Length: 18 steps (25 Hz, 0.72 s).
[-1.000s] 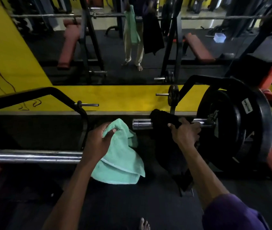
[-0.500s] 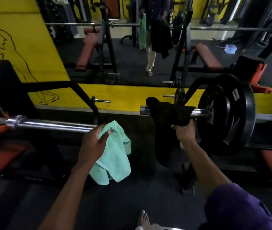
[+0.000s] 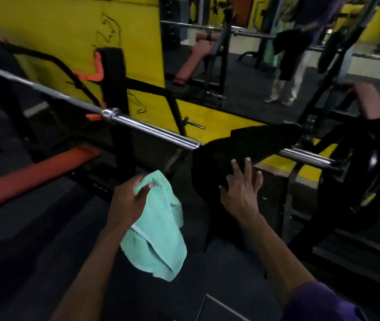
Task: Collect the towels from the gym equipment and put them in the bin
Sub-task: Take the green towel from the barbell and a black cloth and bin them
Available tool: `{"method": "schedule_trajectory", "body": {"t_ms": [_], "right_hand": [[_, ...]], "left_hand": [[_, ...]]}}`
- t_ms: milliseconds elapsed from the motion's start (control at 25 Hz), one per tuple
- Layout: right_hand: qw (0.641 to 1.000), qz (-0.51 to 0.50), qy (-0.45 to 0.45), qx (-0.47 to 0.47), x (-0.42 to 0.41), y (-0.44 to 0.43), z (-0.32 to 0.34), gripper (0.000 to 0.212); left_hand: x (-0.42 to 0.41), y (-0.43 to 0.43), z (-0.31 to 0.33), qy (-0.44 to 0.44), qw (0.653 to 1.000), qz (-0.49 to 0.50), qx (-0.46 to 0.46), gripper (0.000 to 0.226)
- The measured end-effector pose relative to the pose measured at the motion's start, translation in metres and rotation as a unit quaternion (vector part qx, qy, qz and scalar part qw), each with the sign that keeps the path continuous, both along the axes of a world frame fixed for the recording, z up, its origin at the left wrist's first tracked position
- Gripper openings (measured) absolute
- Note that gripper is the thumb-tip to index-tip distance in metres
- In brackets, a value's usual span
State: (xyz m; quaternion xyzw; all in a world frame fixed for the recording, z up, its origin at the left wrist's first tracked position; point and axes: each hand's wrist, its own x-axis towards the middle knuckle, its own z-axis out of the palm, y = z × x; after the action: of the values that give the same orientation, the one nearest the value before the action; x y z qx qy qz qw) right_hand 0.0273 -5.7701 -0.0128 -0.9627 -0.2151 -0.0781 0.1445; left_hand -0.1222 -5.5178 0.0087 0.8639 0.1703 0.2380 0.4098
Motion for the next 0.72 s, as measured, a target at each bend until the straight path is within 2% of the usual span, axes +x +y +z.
{"method": "schedule_trajectory", "body": {"t_ms": [80, 160, 280, 400, 560, 720], "right_hand": [[0.997, 0.078, 0.014, 0.026, -0.015, 0.014, 0.005, 0.030], [0.988, 0.141, 0.027, 0.060, -0.035, 0.025, 0.016, 0.026], [0.967, 0.230, 0.060, 0.091, -0.072, 0.046, 0.024, 0.039], [0.938, 0.315, 0.097, 0.108, -0.118, 0.073, 0.020, 0.034], [0.874, 0.441, 0.157, 0.129, -0.197, 0.120, 0.013, 0.015], [0.832, 0.522, 0.162, 0.092, -0.273, 0.184, 0.012, 0.043]], "left_hand": [[-0.034, -0.001, 0.003, -0.004, 0.999, 0.051, 0.003, 0.025], [-0.072, -0.007, 0.006, -0.005, 0.995, 0.095, -0.005, 0.025], [-0.132, -0.018, 0.009, -0.016, 0.987, 0.161, -0.001, 0.020], [-0.202, -0.023, 0.011, -0.015, 0.965, 0.260, 0.011, 0.022], [-0.303, -0.014, 0.022, 0.031, 0.926, 0.370, 0.063, 0.027], [-0.398, 0.000, 0.033, 0.058, 0.882, 0.468, 0.030, 0.030]]}}
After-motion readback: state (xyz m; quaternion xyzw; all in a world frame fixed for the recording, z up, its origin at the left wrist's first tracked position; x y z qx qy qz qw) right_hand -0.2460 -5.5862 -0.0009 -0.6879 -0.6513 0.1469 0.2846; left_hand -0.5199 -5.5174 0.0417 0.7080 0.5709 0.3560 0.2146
